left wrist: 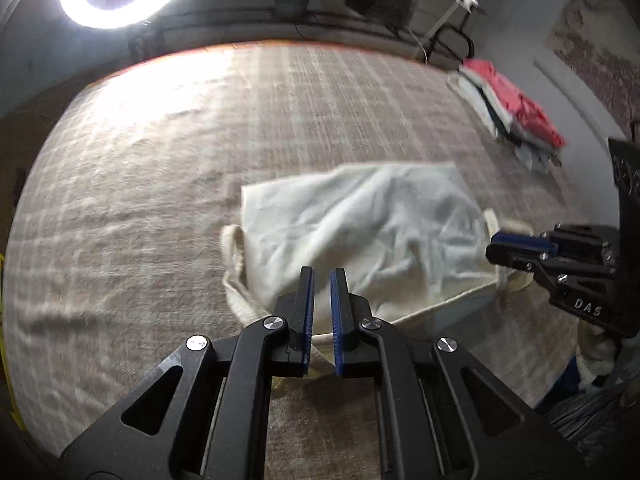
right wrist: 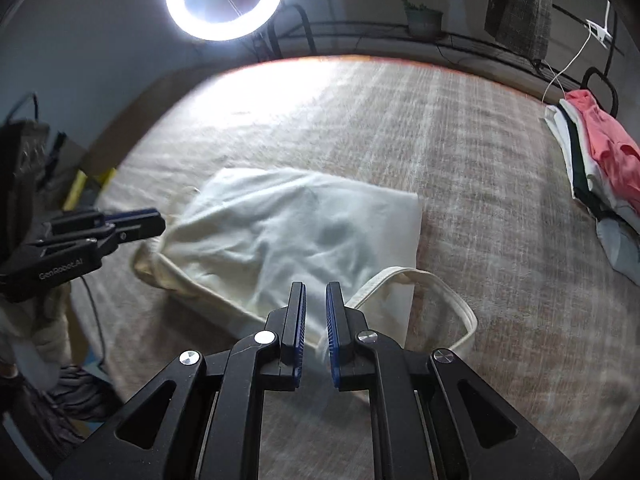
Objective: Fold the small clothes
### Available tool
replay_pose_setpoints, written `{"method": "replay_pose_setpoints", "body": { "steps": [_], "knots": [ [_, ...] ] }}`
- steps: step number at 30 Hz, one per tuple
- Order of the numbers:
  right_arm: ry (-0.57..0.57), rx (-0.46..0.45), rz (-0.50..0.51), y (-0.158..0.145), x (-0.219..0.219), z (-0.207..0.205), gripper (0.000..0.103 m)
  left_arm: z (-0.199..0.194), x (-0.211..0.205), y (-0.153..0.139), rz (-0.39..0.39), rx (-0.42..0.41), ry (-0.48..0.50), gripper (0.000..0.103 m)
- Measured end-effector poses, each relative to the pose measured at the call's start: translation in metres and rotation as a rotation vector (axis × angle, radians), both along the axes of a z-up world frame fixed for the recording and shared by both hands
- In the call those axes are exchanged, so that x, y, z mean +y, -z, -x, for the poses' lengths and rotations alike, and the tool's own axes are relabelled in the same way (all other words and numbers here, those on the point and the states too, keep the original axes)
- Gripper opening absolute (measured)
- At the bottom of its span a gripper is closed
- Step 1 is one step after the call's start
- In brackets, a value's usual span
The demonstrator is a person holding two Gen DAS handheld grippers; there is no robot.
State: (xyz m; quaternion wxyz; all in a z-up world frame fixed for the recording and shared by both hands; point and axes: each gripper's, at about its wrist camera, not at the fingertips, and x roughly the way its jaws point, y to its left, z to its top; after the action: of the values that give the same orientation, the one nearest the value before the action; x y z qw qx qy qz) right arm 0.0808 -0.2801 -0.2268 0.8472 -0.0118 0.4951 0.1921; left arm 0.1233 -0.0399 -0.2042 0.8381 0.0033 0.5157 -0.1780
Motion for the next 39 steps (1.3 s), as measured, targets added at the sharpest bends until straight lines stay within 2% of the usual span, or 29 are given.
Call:
{"method": "replay_pose_setpoints", "body": {
  "steps": [3, 6, 10, 14, 18, 19, 20, 21, 22, 26, 27, 28, 31, 34, 39],
  "knots": [
    [0.001, 0.041, 0.023, 0.011, -0.003, 0.002, 0.009, 0.003, 0.0, 0.02, -0.043, 0.053, 0.022, 0.006],
    [-0.003, 0.084, 0.045, 0.022, -0.011, 0.012, 0.009, 0.024, 0.012, 0.029, -0.05, 0.082, 0.039, 0.006],
    [-0.023, 0.14, 0.027, 0.034, -0.024, 0.037, 0.009, 0.054, 0.031, 0.029, -0.033, 0.091, 0.05, 0.006],
    [-0.023, 0.158, 0.013, 0.031, -0.034, 0.056, 0.009, 0.07, 0.047, 0.017, 0.008, 0.077, 0.016, 0.009],
    [-0.002, 0.094, -0.031, 0.009, -0.046, 0.061, 0.009, 0.062, 0.058, -0.002, 0.116, 0.051, -0.051, 0.009],
    [0.005, 0.079, -0.05, 0.005, -0.048, 0.059, 0.013, 0.058, 0.061, -0.005, 0.12, 0.036, -0.074, 0.012],
    [0.024, 0.064, -0.071, 0.003, -0.051, 0.055, 0.026, 0.053, 0.064, -0.007, 0.115, 0.024, -0.092, 0.015],
    [0.041, 0.055, -0.083, 0.002, -0.055, 0.051, 0.033, 0.049, 0.065, -0.007, 0.115, 0.019, -0.11, 0.022],
    [0.066, 0.044, -0.101, 0.002, -0.06, 0.047, 0.038, 0.044, 0.067, -0.006, 0.123, 0.022, -0.13, 0.024],
    [0.133, 0.078, -0.167, 0.014, -0.077, 0.029, 0.038, 0.021, 0.075, 0.008, 0.178, 0.086, -0.192, 0.025],
    [0.148, 0.086, -0.18, 0.017, -0.08, 0.026, 0.038, 0.016, 0.079, 0.014, 0.209, 0.116, -0.215, 0.029],
    [0.169, 0.098, -0.213, 0.021, -0.087, 0.023, 0.038, 0.013, 0.081, 0.019, 0.232, 0.134, -0.231, 0.033],
    [0.211, 0.13, -0.313, 0.031, -0.099, 0.016, 0.038, 0.003, 0.087, 0.028, 0.282, 0.171, -0.273, 0.036],
    [0.253, 0.116, -0.308, 0.032, -0.106, 0.013, 0.039, -0.002, 0.086, 0.026, 0.274, 0.149, -0.316, 0.036],
    [0.2, 0.007, -0.297, 0.007, -0.089, 0.006, 0.038, -0.007, 0.061, 0.016, 0.284, 0.106, -0.266, 0.036]
  ]
}}
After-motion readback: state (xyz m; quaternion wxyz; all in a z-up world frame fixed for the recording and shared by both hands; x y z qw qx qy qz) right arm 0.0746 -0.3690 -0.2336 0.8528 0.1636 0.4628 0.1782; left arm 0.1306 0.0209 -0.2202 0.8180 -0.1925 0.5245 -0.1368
